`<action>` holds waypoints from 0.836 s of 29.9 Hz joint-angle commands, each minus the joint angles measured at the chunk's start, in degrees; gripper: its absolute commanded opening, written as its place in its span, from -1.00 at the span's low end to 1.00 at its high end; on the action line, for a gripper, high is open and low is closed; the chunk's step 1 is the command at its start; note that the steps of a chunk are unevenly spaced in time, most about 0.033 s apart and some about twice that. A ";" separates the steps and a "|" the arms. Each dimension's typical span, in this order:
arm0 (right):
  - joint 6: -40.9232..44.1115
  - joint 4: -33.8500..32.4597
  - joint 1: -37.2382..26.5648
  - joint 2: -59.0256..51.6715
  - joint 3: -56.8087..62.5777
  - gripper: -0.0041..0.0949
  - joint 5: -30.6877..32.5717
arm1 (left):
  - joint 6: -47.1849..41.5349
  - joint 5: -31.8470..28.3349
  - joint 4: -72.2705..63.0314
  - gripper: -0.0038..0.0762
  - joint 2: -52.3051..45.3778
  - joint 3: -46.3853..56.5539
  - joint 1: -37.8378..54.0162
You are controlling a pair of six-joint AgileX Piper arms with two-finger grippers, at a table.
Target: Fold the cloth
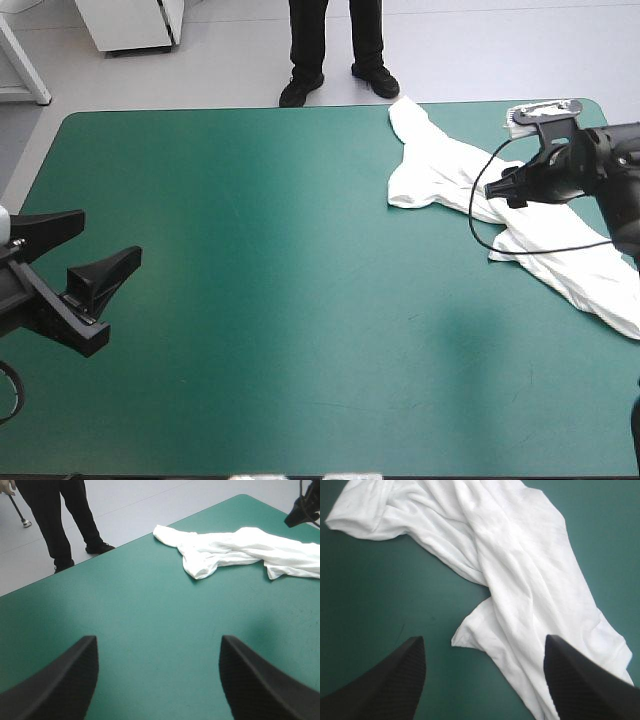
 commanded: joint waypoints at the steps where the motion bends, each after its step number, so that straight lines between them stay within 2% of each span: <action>1: 1.38 -0.76 -2.60 5.71 -6.75 0.37 -2.78 | -0.65 -1.48 -1.51 0.36 1.57 -1.42 -0.31; 9: 1.38 1.85 -6.23 20.20 -17.72 0.37 -3.51 | -1.95 -1.00 -1.39 0.36 4.23 -1.42 -0.31; 15: 1.15 4.00 -7.27 28.13 -19.55 0.37 -5.86 | -2.91 -1.00 -1.39 0.35 5.48 -1.42 -0.31; 22: -1.13 7.47 -7.27 35.25 -20.35 0.36 -5.76 | -2.91 -1.00 -1.39 0.35 7.03 -1.42 -0.31; 25: -1.26 7.58 -7.27 37.38 -20.35 0.25 -4.83 | -2.91 -0.95 -1.39 0.35 7.04 -1.42 -0.31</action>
